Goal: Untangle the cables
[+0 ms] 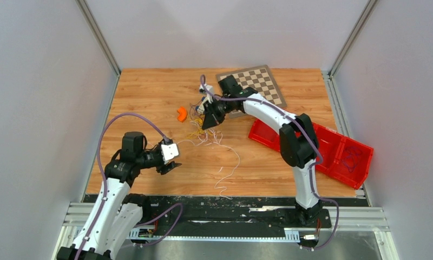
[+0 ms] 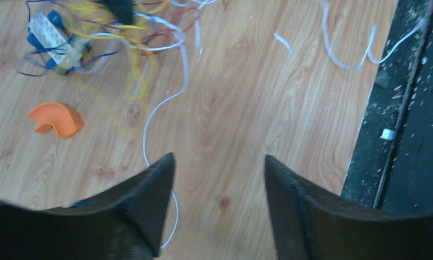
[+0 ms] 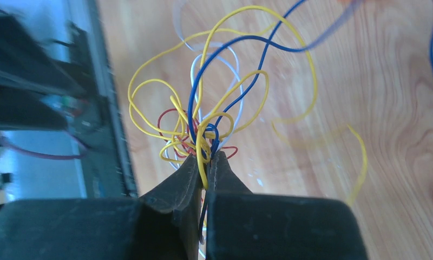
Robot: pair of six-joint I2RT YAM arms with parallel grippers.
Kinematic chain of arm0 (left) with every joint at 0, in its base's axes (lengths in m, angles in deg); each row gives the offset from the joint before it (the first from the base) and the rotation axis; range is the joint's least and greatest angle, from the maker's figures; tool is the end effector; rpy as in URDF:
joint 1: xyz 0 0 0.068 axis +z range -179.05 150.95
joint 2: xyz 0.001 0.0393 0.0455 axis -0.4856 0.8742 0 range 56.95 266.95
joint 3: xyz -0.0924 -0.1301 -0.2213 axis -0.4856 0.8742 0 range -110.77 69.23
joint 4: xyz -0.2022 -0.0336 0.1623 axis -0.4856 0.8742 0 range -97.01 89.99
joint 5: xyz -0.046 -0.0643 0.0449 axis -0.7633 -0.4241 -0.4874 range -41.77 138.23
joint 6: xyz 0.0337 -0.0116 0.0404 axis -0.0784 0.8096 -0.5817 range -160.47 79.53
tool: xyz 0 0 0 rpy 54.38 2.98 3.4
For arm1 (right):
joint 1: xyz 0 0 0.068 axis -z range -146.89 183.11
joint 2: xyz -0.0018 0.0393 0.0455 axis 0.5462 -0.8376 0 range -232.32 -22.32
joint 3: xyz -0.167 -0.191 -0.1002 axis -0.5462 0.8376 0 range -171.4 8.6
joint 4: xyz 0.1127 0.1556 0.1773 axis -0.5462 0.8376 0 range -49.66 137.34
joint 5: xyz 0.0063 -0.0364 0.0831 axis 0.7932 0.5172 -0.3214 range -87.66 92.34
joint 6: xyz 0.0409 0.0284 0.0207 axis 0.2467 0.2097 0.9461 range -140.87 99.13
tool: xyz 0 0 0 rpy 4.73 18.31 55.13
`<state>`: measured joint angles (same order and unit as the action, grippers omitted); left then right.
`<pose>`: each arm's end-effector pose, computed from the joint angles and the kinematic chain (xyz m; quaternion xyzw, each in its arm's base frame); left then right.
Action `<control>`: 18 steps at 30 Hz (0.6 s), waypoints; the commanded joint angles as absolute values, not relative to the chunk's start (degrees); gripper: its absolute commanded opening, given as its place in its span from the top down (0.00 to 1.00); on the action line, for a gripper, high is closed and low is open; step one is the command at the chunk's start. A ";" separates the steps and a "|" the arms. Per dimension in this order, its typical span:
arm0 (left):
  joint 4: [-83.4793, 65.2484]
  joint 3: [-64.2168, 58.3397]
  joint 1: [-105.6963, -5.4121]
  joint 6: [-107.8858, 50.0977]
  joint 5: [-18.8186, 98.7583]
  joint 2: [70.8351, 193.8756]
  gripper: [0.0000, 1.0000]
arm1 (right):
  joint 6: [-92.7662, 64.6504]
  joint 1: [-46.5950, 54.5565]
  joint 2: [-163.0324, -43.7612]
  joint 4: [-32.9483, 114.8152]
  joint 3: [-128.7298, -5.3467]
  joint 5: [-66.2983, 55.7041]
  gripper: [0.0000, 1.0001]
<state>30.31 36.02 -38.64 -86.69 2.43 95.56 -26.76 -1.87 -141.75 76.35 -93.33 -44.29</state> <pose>0.1296 -0.0478 0.2479 0.5329 0.6728 -0.2224 0.4626 0.3621 0.2849 0.2477 -0.4206 0.7740 0.4361 0.1838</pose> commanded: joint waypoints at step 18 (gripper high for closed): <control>-21.61 38.04 -42.67 -16.00 -2.51 100.12 0.63 | 3.13 -1.61 -121.74 50.18 -77.31 -52.90 1.00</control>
